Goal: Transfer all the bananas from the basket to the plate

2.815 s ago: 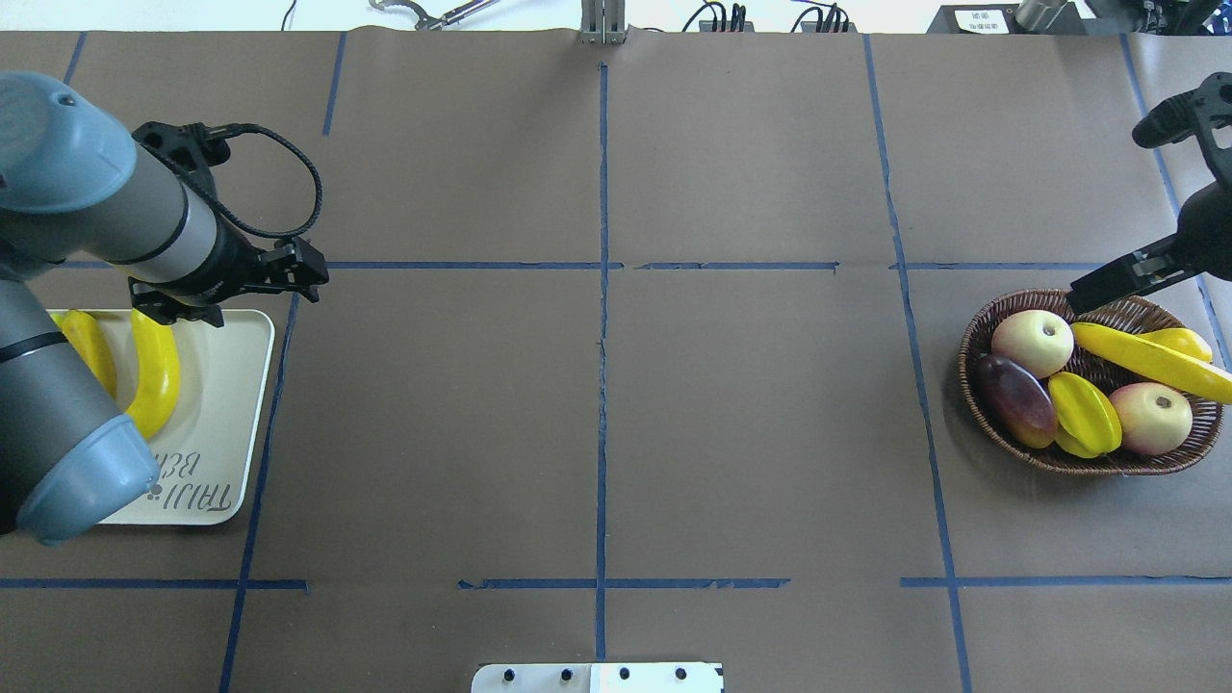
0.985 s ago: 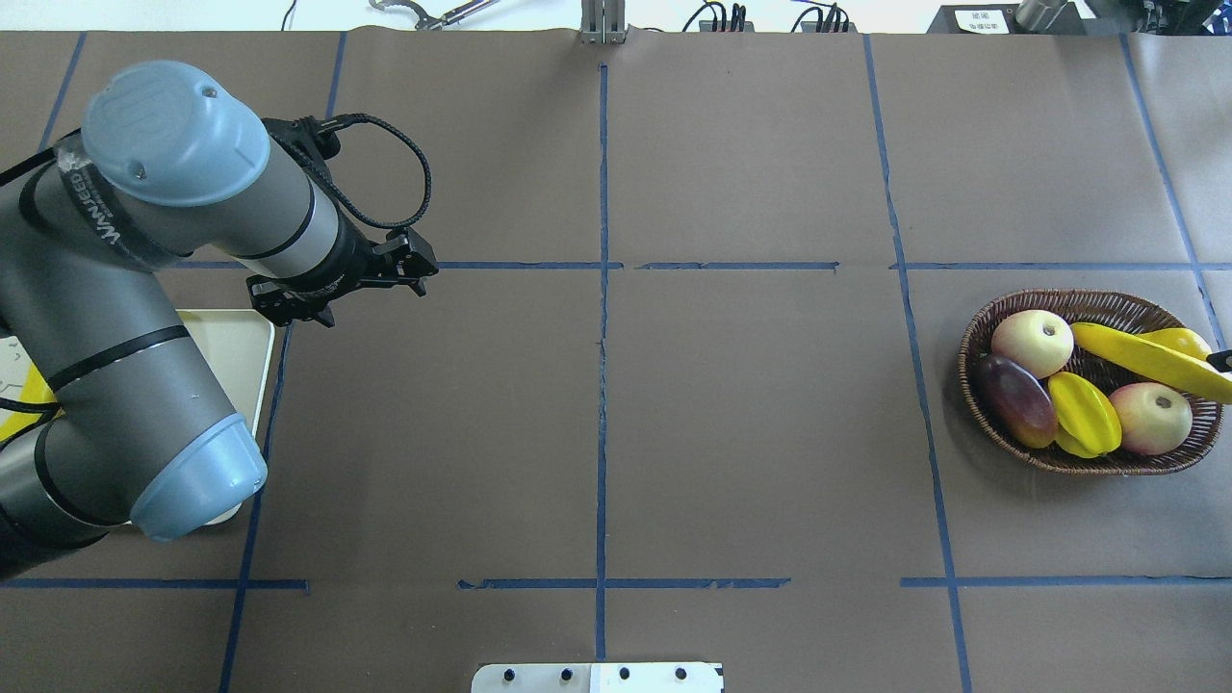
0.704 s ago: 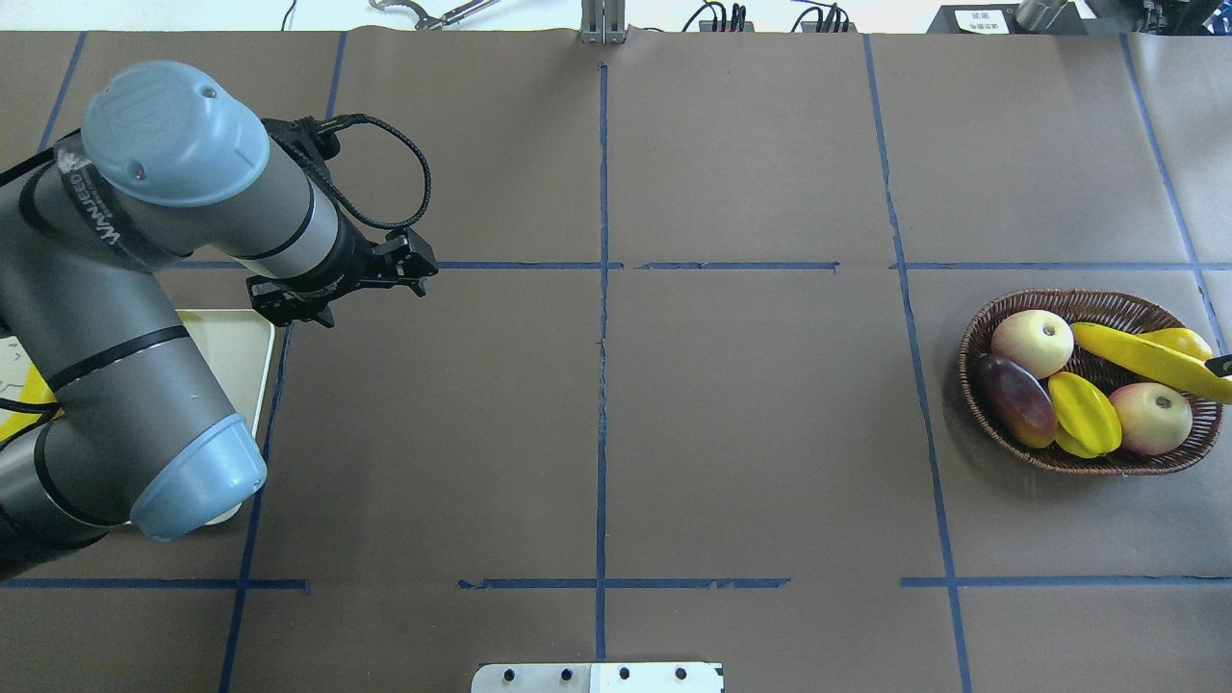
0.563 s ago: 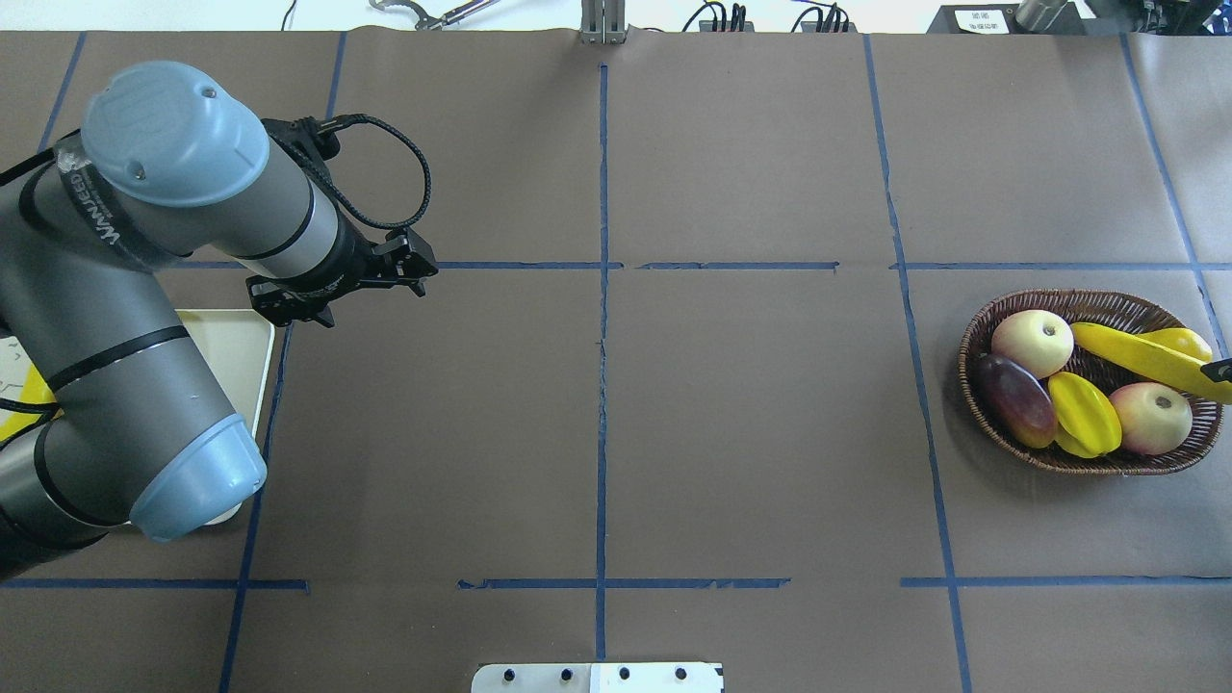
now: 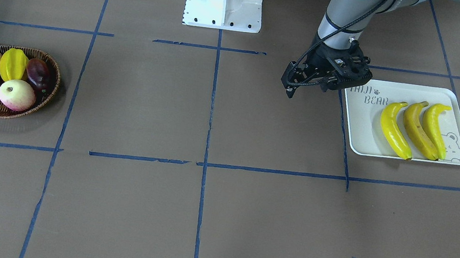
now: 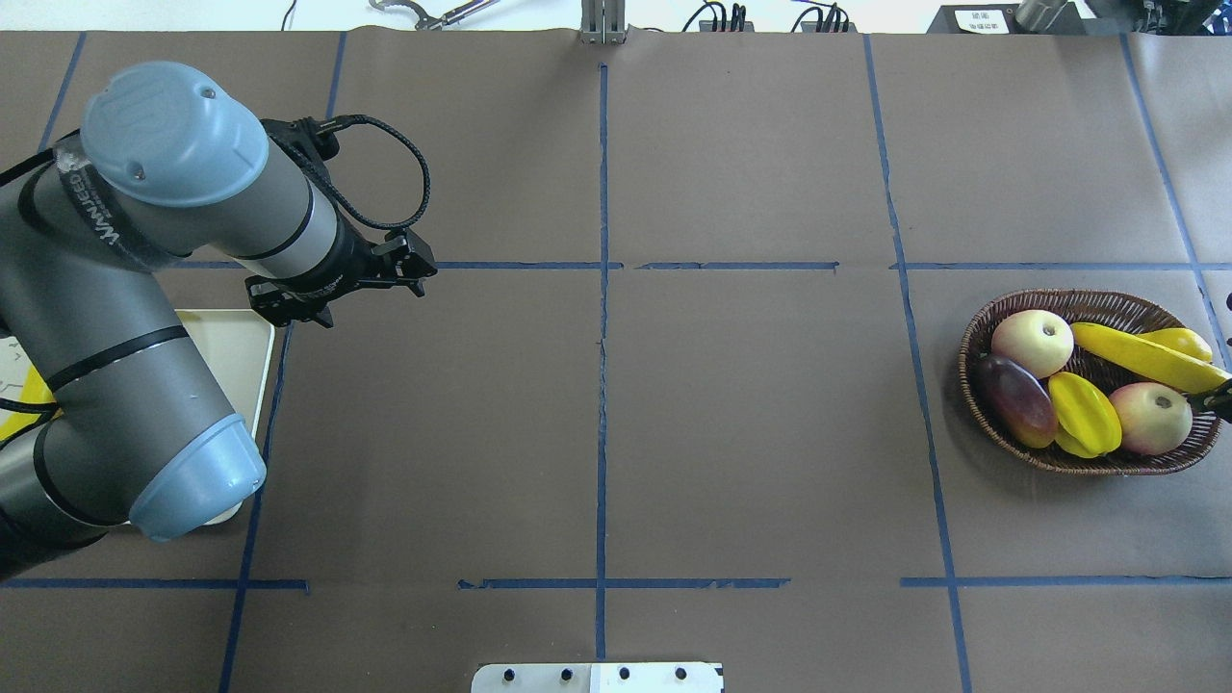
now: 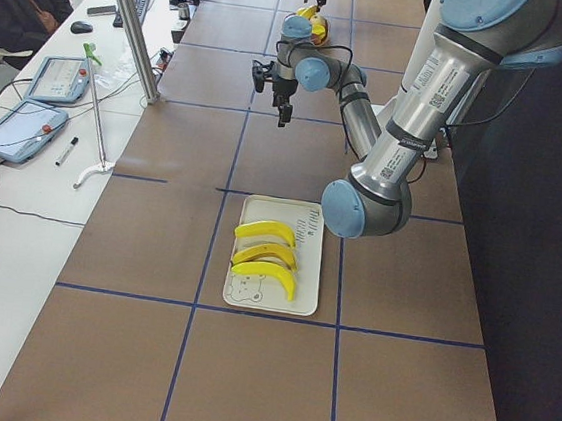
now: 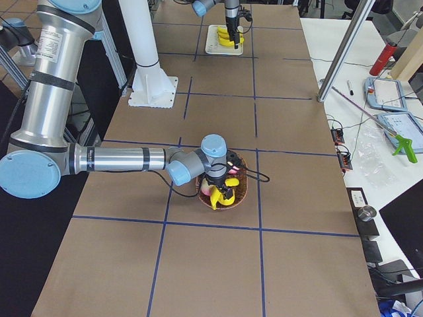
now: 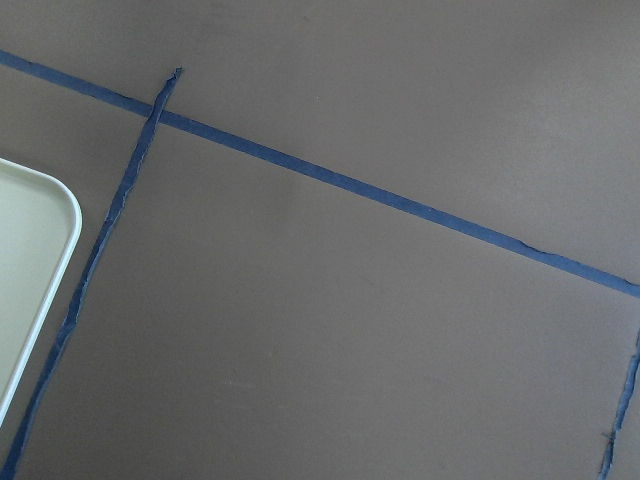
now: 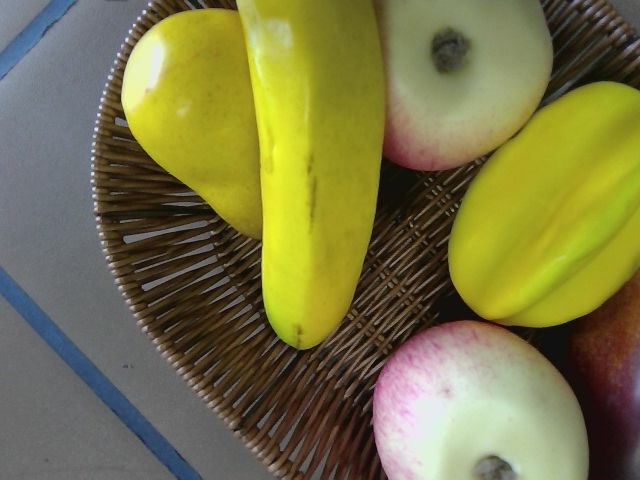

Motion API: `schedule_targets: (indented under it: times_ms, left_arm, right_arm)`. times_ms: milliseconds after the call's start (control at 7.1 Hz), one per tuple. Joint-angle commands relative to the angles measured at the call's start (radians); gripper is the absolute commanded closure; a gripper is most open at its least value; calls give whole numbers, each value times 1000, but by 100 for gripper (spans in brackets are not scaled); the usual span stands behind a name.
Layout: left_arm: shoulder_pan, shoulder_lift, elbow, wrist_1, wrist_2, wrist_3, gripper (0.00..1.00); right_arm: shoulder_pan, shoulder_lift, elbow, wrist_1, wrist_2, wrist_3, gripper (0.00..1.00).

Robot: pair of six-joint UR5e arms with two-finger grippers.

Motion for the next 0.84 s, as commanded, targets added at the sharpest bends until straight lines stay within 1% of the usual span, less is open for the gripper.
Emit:
schedule_targets:
  times_ms: [0, 282, 422, 704]
  left_arm:
    - [0, 0, 0, -2, 0, 0, 0]
    - [0, 0, -2, -2, 0, 0, 0]
    - [0, 0, -2, -2, 0, 0, 0]
    - [0, 2, -2, -2, 0, 0, 0]
  right_arm:
    - [-15, -3, -15, -1, -2, 0, 5]
    - [-15, 3, -26, -1, -20, 0, 33]
    - [-15, 5, -26, 0, -22, -2, 43]
    - [-14, 7, -25, 2, -20, -2, 58]
